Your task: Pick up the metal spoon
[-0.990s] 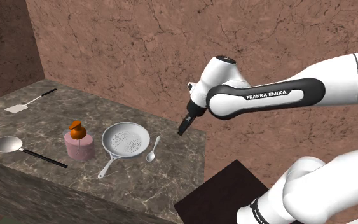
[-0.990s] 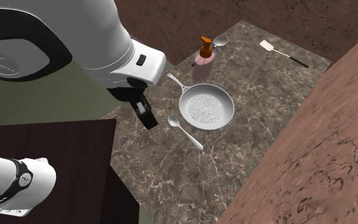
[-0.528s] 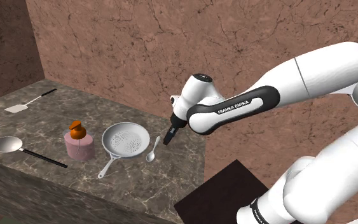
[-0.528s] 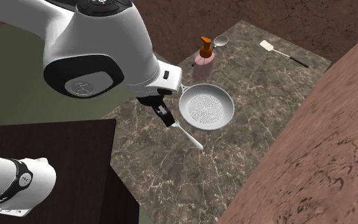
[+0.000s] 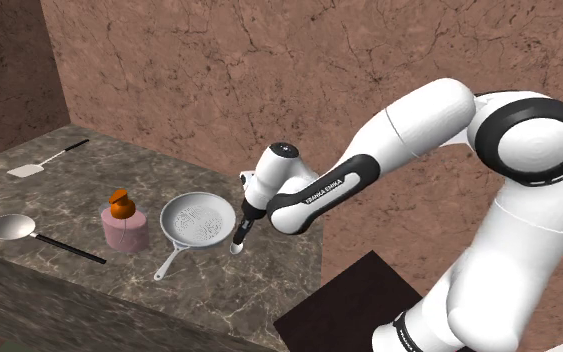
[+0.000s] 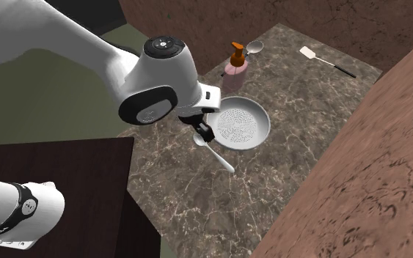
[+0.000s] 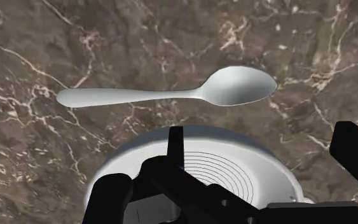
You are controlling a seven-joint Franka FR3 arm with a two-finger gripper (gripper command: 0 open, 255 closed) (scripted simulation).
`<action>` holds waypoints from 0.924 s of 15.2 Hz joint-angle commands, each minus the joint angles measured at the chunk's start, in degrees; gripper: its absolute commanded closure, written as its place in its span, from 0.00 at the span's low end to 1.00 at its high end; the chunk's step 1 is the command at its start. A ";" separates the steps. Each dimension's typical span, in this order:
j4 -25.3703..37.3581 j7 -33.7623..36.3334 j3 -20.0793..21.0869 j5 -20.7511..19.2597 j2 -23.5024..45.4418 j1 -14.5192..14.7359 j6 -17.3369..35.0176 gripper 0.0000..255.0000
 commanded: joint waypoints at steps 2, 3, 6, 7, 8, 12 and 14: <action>4.62 1.36 -1.52 -3.58 7.48 2.16 2.88 0.00; 4.74 1.60 -1.89 -3.89 8.23 2.46 3.51 0.00; 5.18 2.36 -2.91 -4.85 10.49 3.27 5.35 0.00; 5.36 2.60 -3.26 -5.15 11.26 3.54 5.95 0.00; 5.54 2.83 -3.60 -5.43 12.03 3.82 6.54 0.00; 5.69 3.24 -4.16 -5.84 13.10 4.33 7.49 1.00; 5.65 3.22 -4.14 -5.83 13.06 4.31 7.49 1.00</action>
